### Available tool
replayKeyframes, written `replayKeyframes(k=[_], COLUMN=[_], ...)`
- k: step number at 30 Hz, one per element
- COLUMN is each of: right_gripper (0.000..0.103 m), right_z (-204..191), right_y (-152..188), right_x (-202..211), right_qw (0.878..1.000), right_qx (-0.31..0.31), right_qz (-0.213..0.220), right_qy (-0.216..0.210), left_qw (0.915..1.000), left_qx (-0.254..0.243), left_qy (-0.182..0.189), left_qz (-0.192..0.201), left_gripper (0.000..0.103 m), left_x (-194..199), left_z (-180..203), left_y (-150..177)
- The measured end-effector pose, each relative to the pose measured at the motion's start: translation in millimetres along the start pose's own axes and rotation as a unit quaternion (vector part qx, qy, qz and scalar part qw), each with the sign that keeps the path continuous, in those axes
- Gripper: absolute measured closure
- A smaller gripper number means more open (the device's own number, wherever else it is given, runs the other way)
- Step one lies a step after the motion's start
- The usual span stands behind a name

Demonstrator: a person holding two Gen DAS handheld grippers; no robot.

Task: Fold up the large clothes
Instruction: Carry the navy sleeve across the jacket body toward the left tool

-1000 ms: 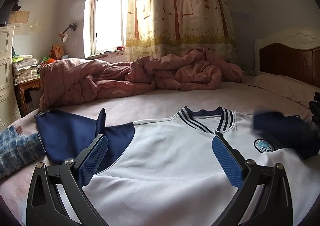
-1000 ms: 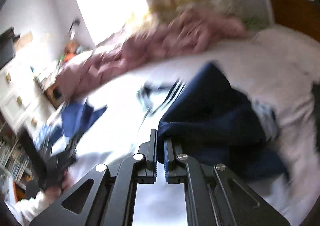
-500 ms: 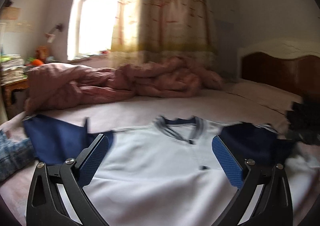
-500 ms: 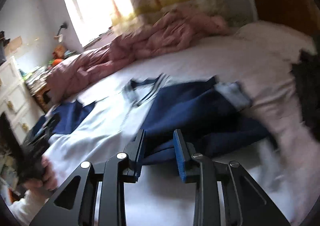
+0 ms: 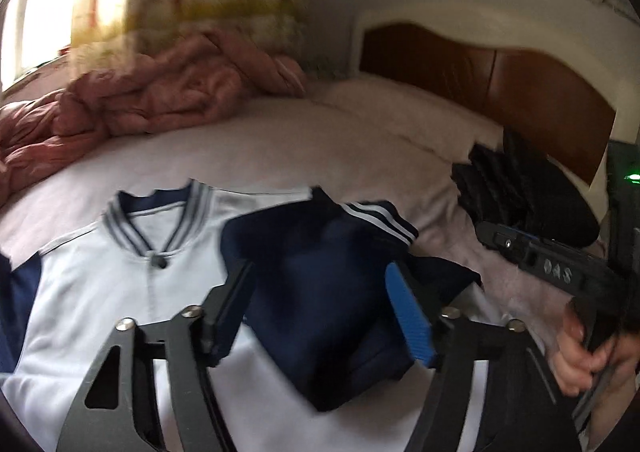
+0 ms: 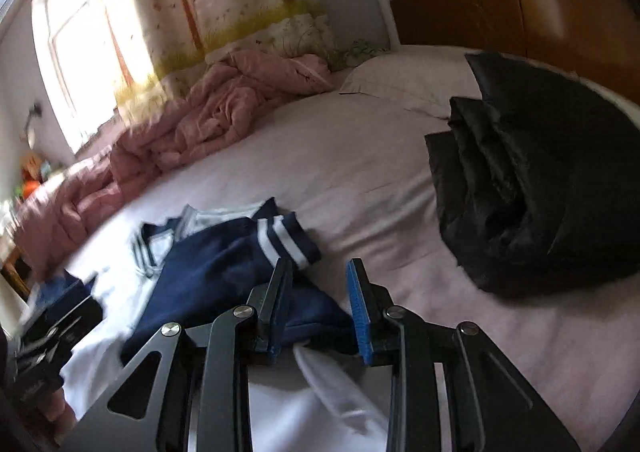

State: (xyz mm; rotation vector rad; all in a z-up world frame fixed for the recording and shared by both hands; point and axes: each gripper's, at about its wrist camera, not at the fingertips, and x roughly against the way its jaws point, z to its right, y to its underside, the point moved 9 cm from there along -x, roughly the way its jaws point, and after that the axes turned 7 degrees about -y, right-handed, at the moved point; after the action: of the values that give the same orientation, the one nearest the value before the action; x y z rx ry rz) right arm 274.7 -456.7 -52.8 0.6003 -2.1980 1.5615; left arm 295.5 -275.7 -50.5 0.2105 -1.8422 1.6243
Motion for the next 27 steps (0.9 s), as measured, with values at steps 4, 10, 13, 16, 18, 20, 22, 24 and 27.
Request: replayKeyframes(k=[4, 10, 13, 16, 18, 20, 22, 24, 27], right_gripper=[0.073, 0.073, 0.073, 0.073, 0.073, 0.073, 0.073, 0.073, 0.073], right_z=[-4, 23, 36, 39, 41, 44, 47, 47, 45], right_y=[9, 0, -10, -14, -10, -9, -9, -10, -8], right_x=[-5, 5, 18, 16, 11, 8, 9, 9, 7], right_qw=[0.999, 0.997, 0.997, 0.997, 0.994, 0.994, 0.994, 0.994, 0.994], right_qx=[-0.021, -0.074, -0.065, -0.076, -0.104, -0.109, -0.106, -0.107, -0.105], right_qz=[-0.027, 0.007, 0.035, 0.026, 0.01, 0.006, 0.009, 0.01, 0.006], right_qy=[-0.035, -0.008, 0.027, -0.005, -0.032, -0.029, -0.019, -0.02, -0.02], left_qw=[0.9993, 0.9956, 0.9928, 0.9894, 0.9871, 0.9857, 0.9847, 0.9837, 0.9809], left_qx=[-0.019, -0.092, -0.102, -0.101, -0.109, -0.118, -0.124, -0.123, -0.122], left_qy=[0.027, 0.005, 0.009, 0.027, 0.043, 0.06, 0.059, 0.059, 0.025], left_qz=[0.015, -0.014, -0.062, -0.101, -0.109, -0.103, -0.108, -0.118, -0.149], left_gripper=[0.046, 0.081, 0.082, 0.08, 0.07, 0.056, 0.055, 0.048, 0.045], left_x=[-16, -57, -86, -101, -103, -100, -101, -104, -113], left_z=[37, 79, 88, 93, 97, 101, 100, 98, 85], left_y=[-19, -30, -19, -3, 5, 10, 14, 17, 23])
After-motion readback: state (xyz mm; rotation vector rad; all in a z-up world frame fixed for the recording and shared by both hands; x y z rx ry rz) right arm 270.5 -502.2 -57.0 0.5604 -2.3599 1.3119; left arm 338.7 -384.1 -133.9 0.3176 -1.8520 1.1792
